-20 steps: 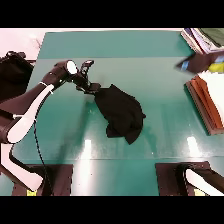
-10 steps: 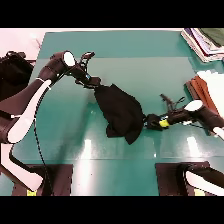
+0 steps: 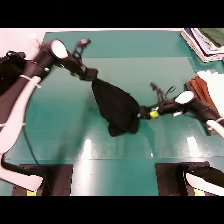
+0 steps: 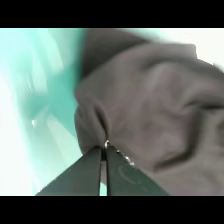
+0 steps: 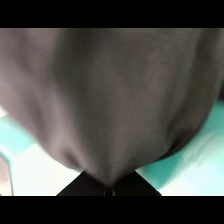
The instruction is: Fold the shirts.
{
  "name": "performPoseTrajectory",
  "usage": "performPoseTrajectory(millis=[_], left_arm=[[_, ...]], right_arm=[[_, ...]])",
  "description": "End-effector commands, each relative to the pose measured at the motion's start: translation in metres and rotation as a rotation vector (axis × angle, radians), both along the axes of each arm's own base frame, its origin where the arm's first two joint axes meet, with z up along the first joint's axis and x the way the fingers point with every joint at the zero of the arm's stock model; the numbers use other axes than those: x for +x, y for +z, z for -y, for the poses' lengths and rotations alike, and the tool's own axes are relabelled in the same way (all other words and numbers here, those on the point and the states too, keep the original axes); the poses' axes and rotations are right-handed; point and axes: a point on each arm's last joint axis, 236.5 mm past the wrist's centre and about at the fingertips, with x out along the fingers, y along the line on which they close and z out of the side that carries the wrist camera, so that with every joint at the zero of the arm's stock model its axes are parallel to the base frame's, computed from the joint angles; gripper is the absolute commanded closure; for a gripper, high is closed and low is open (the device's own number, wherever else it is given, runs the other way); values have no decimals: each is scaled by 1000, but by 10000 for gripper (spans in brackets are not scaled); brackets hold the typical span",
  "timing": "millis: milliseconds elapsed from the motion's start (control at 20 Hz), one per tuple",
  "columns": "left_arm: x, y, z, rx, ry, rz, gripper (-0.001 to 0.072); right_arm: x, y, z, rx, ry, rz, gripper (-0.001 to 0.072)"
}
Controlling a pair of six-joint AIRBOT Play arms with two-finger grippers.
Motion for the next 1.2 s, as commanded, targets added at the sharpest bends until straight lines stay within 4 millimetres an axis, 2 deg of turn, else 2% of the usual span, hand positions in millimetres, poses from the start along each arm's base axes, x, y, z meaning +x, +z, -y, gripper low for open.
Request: performPoseTrajectory(millis=[0, 100, 150, 200, 250, 300, 400, 500, 600, 700, 800, 950, 1000, 1050, 1100, 1150], left_arm=[[-26, 151, -24, -31, -7, 353, 682], [-67, 253, -40, -120, 17, 588, 682], [-88, 292, -48, -163, 30, 688, 682], [-110, 324, -57, -199, 42, 772, 682], [-127, 343, -63, -225, 49, 824, 683], [-141, 356, -68, -238, 50, 855, 683], [-152, 355, -67, -242, 33, 844, 683], [-151, 330, -53, -219, -12, 766, 683], [-146, 288, -30, -189, -74, 651, 683], [-142, 228, 0, -148, -147, 507, 683], [-148, 155, 28, -91, -224, 349, 682], [-173, 45, 56, 6, -321, 115, 681], [-183, 15, 63, 18, -341, 50, 680], [-190, -5, 68, 9, -345, 0, 679], [-194, -19, 74, -19, -337, -40, 602], [-191, -26, 77, -28, -326, -45, 298]], right_arm=[[12, 129, 38, -57, 38, 328, 694], [21, 221, 84, -150, -111, 568, 695], [18, 263, 103, -179, -170, 665, 694], [13, 295, 115, -196, -209, 739, 694], [8, 322, 123, -210, -236, 799, 695], [3, 337, 125, -215, -241, 832, 694], [0, 348, 125, -221, -228, 844, 694], [4, 335, 124, -224, -200, 775, 694], [11, 309, 124, -231, -163, 676, 695], [17, 285, 125, -240, -125, 580, 695], [20, 268, 126, -245, -100, 514, 695], [23, 251, 129, -259, -79, 447, 694], [24, 245, 133, -277, -78, 428, 694], [27, 240, 137, -294, -82, 414, 694], [30, 237, 137, -294, -83, 408, 695], [32, 235, 138, -293, -82, 401, 695]])
